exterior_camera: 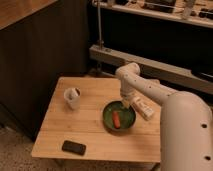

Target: Drag the ceramic bowl in a circle

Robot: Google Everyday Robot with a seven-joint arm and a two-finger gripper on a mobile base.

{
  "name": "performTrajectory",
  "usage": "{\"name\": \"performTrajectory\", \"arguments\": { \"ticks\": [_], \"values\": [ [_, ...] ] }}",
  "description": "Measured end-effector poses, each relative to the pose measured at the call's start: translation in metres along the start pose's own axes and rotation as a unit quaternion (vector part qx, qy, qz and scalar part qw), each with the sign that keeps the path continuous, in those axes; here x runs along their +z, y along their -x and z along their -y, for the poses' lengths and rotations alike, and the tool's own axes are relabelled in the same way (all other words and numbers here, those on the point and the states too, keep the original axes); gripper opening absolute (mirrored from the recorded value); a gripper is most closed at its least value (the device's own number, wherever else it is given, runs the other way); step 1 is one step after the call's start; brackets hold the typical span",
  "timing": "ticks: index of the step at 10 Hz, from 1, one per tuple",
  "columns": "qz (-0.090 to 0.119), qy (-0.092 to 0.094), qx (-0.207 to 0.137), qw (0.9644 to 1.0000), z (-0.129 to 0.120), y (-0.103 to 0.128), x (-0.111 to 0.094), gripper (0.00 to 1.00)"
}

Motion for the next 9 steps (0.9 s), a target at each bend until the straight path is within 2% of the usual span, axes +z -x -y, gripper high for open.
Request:
{"name": "performTrajectory", "arguments": {
  "ticks": [2,4,7,9],
  "values": [
    [0.002,-0.003,0.0,1.0,0.01,0.026,0.002,0.01],
    [0.002,0.005,-0.008,1.0,0.013,0.039,0.002,0.01],
    [0.004,0.014,-0.038,0.9992,0.046,0.031,-0.002,0.01],
    [0.01,0.019,-0.062,0.9979,0.08,0.04,-0.002,0.01]
  ]
}}
